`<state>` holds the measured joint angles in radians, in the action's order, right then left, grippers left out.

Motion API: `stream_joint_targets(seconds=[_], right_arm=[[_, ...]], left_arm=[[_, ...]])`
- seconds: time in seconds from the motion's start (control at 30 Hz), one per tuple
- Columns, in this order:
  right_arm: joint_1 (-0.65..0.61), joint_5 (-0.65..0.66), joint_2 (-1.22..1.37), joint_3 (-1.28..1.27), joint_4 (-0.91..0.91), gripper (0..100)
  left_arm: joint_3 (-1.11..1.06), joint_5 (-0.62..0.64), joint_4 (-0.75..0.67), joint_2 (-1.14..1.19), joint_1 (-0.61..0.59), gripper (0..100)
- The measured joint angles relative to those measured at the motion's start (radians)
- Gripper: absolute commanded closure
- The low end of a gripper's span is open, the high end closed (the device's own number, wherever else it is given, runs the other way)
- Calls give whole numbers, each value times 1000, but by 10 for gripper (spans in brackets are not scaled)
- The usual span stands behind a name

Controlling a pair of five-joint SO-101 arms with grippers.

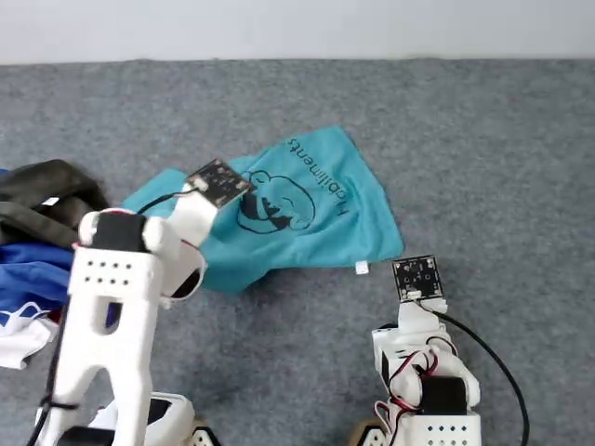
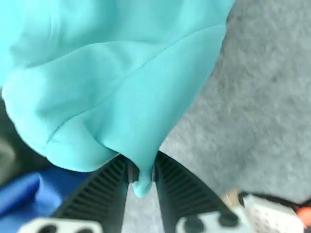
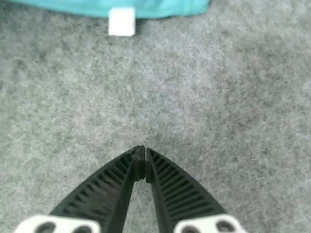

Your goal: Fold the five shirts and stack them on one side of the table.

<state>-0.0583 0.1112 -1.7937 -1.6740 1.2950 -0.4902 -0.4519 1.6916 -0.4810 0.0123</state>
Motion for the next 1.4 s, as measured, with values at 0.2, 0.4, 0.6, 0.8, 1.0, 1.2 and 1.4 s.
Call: stream_joint_targets(seconds=[0.2,0.4,0.6,0.8,1.0,1.2,1.4], right_arm=[[0,0,0,0,0,990],[0,0,0,0,0,990],[0,0,0,0,0,990],[0,0,0,0,0,990],[18,0,-2,3,-37,991],[38,0,-3,193,-68,991],[35,0,265,439,-66,991]], left_arm=[[-20,5,32,-46,-48,987],[-110,6,32,-124,-94,987],[-137,6,32,-169,-160,987],[-137,6,32,-169,-201,987],[-137,6,32,-169,-204,987],[-137,6,32,-169,-204,987],[-137,6,32,-169,-204,987]])
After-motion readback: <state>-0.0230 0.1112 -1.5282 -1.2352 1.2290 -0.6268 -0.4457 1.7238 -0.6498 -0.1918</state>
